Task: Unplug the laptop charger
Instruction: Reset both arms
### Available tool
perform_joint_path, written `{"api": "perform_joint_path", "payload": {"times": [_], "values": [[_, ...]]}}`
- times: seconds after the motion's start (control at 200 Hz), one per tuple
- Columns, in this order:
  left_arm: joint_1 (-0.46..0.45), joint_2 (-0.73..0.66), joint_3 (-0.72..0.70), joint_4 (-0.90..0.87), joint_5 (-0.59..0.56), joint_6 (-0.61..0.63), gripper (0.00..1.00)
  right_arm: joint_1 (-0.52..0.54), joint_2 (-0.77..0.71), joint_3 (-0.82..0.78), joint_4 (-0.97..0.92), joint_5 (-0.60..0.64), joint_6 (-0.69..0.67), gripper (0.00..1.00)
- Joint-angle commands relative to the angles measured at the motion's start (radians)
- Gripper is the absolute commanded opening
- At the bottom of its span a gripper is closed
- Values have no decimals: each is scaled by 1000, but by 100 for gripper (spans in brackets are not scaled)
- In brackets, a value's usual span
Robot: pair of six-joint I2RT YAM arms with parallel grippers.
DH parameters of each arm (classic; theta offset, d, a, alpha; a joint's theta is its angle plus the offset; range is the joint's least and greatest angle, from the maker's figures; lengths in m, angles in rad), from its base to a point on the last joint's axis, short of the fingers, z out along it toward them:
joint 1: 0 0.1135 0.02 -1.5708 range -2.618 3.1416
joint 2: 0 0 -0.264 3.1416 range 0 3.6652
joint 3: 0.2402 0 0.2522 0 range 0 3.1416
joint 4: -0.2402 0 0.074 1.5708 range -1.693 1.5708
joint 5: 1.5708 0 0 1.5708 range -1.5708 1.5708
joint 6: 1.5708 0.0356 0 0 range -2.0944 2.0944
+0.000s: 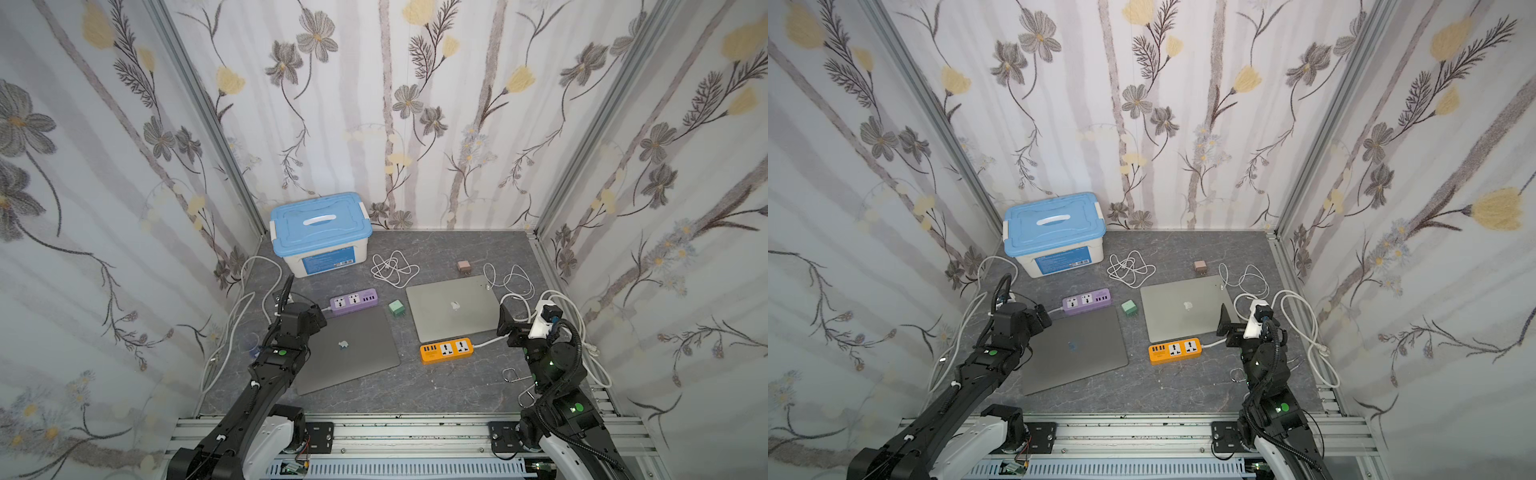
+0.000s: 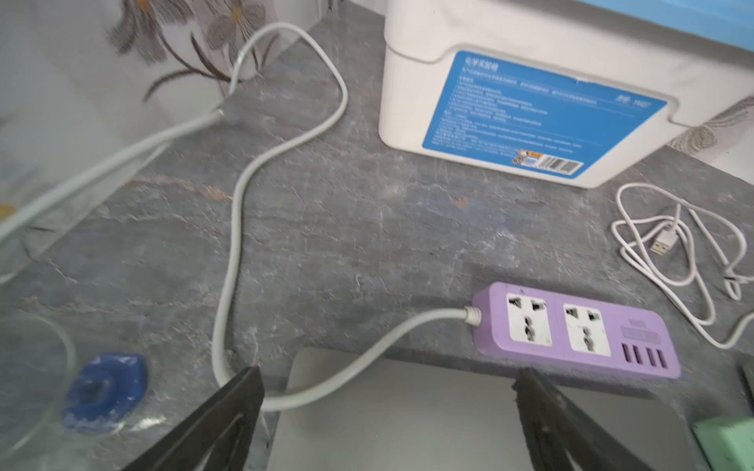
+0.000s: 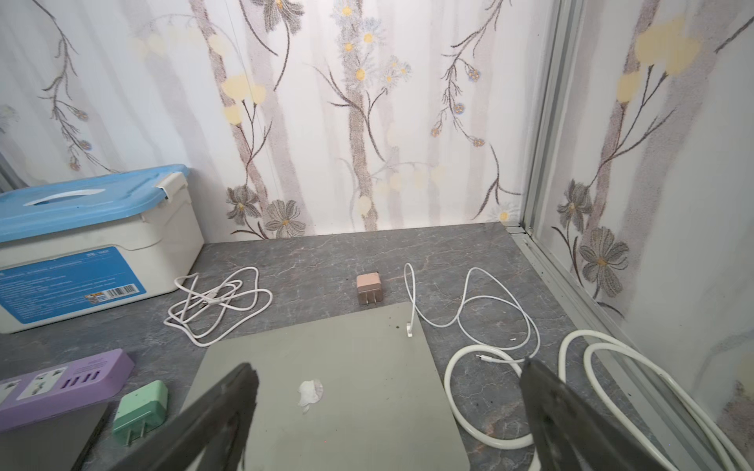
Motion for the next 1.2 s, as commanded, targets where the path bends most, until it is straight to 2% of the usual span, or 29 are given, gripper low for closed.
{"api": "perform_joint_path", "payload": {"times": [0.0,0.065,0.17,0.215,0.25,0.325,0.445,0.54,0.604,0.649,0.749,0.804,0.864,0.919,0.979,1.029,1.079,1.194], "values": [[-1,21,-11,183,-149,183,100,-25,31,-15,126,22,-71,100],[10,61,-37,266,-152,223,100,-55,68,-36,191,1,-99,100],[48,214,-96,502,-59,278,100,-146,166,-85,339,-83,-95,100],[74,299,-83,560,-18,293,100,-197,212,-110,420,-144,-84,100],[87,334,-34,509,19,298,100,-232,251,-133,491,-191,-81,100],[104,430,-3,598,90,335,100,-285,356,-185,659,-258,-80,100],[141,514,7,719,166,321,100,-306,564,-226,916,-283,-134,100],[145,597,-14,839,200,332,100,-308,679,-187,1005,-363,-157,100],[146,625,-27,881,227,343,100,-312,765,-177,1108,-368,-137,100],[146,640,-43,934,230,350,100,-316,812,-146,1114,-386,-142,100],[144,633,-39,915,259,360,100,-329,969,-73,1145,-440,-148,100],[153,636,-30,900,281,356,100,-339,1096,-61,1280,-468,-134,100],[156,635,-29,893,286,355,100,-373,1037,-41,1128,-489,-119,100],[156,634,-29,890,287,355,100,-375,1082,-65,1259,-493,-106,100],[155,635,-29,891,286,355,100,-369,1049,-21,1106,-499,-128,100],[156,635,-28,891,286,356,100,-354,1067,-45,1197,-469,-129,100],[156,635,-29,890,286,356,100,-344,1047,-32,1130,-448,-136,100],[156,635,-29,891,286,355,100,-325,1050,-33,1142,-404,-140,100]]}}
